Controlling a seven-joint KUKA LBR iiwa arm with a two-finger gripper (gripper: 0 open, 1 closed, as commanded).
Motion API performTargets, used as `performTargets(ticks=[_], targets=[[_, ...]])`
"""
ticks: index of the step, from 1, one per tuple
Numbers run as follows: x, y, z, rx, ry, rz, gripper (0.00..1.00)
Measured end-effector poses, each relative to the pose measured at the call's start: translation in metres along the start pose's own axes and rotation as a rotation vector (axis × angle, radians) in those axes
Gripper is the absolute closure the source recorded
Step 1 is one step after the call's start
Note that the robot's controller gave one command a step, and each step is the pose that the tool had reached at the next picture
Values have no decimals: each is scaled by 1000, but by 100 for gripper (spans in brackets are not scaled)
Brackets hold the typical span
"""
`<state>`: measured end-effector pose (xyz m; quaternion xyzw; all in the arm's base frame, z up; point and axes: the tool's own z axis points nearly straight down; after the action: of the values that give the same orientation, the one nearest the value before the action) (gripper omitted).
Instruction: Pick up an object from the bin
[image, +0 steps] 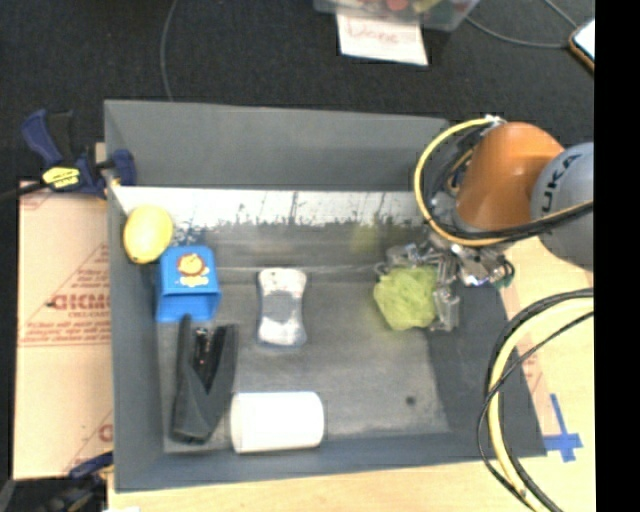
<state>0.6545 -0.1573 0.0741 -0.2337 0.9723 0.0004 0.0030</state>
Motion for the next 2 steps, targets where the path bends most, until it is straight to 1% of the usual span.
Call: performTargets(ticks=[1,2], targets=[[-5,6,-50,6,-5,48,0],[-7,23,-27,1,-4,-448,0]])
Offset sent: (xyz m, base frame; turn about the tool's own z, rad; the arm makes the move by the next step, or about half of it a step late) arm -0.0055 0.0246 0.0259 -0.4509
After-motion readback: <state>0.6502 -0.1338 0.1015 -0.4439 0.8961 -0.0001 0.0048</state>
